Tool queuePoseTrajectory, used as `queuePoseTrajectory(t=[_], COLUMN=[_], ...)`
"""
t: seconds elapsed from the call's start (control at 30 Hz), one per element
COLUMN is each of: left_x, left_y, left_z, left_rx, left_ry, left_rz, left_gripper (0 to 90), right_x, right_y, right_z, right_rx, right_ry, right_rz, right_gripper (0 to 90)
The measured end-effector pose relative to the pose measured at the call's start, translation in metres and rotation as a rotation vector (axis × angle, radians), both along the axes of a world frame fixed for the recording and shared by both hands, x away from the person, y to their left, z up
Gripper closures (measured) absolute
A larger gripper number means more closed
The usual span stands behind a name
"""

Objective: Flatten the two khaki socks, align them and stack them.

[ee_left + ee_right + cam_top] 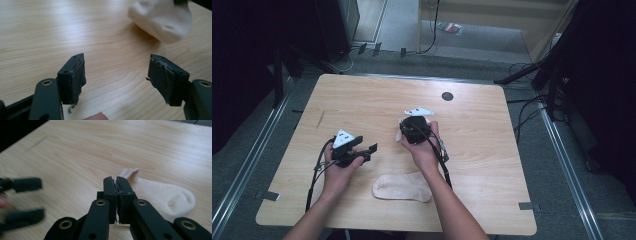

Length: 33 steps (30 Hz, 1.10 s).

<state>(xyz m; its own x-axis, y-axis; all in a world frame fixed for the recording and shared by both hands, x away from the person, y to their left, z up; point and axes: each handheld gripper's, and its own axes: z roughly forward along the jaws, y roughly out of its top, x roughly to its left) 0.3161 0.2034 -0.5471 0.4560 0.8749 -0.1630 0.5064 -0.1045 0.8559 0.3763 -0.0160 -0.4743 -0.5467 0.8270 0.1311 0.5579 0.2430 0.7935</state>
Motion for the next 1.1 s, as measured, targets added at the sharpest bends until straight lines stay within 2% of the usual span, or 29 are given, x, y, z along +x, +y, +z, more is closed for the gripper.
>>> queuePoseTrajectory(t=[0.07,0.13,0.17,0.23,0.37,0.4,0.43,0.5,0.53,0.6,0.67,0.73,0.77,0.8,0.83,0.87,0.93,1.03,1.07,1.1], left_x=[0.005,0.011,0.013,0.017,0.031,0.033,0.034,0.034,0.033,0.029,0.022,0.014,0.008,0.003,-0.001,-0.002,-0.002,0.0,0.001,0.002], left_y=[-0.01,-0.02,-0.026,-0.034,-0.042,-0.042,-0.042,-0.041,-0.04,-0.033,-0.025,-0.019,-0.019,-0.023,-0.028,-0.033,-0.04,-0.047,-0.048,-0.048], left_z=[-0.001,0.0,0.001,0.003,0.001,0.0,0.001,0.003,0.006,0.014,0.023,0.031,0.034,0.035,0.034,0.032,0.025,0.015,0.012,0.011], left_rx=[0.031,0.041,0.049,0.07,0.088,0.106,0.123,0.135,0.159,0.139,0.17,0.239,0.285,0.325,0.362,0.388,0.363,0.332,0.323,0.325], left_ry=[0.017,0.056,0.055,0.041,0.077,0.07,0.05,0.002,-0.04,-0.094,-0.155,-0.199,-0.233,-0.261,-0.276,-0.261,-0.233,-0.191,-0.164,-0.149], left_rz=[-0.017,-0.057,-0.066,-0.052,0.018,0.048,0.075,0.076,0.084,0.059,0.079,0.139,0.149,0.145,0.12,0.079,-0.011,-0.11,-0.108,-0.097], left_gripper=[29.7,30.9,31.2,30.4,31.9,32.6,36.5,47.6,56.4,74.9,88.9,89.6,89.7,89.6,89.4,89.4,88.6,75.7,69.0,58.3], right_x=[0.001,0.001,0.001,0.0,-0.002,-0.003,-0.004,-0.008,-0.01,-0.011,-0.011,-0.01,-0.009,-0.008,-0.004,-0.004,-0.001,0.001,0.002,0.003], right_y=[0.007,0.015,0.019,0.026,0.035,0.036,0.037,0.037,0.036,0.032,0.026,0.017,0.013,0.009,0.0,0.0,-0.01,-0.027,-0.034,-0.043], right_z=[0.006,0.01,0.012,0.015,0.023,0.026,0.029,0.035,0.037,0.042,0.046,0.048,0.046,0.043,0.032,0.032,0.017,-0.005,-0.011,-0.018], right_rx=[0.011,0.013,0.02,0.023,0.055,0.065,0.07,0.098,0.114,0.162,0.209,0.214,0.208,0.192,0.163,0.163,0.141,0.1,0.092,0.085], right_ry=[-0.003,-0.007,-0.006,-0.005,-0.004,-0.001,-0.006,-0.004,-0.005,0.002,0.009,-0.009,-0.009,-0.013,-0.008,-0.008,0.015,0.039,0.05,0.064], right_rz=[0.007,0.018,0.024,0.039,0.063,0.073,0.082,0.102,0.114,0.127,0.129,0.112,0.103,0.095,0.074,0.074,0.045,-0.012,-0.027,-0.046], right_gripper=[87.8,87.7,87.7,87.7,87.6,87.6,87.5,87.5,87.6,87.5,87.6,87.8,88.0,88.1,88.2,88.2,88.2,88.3,88.3,88.3])
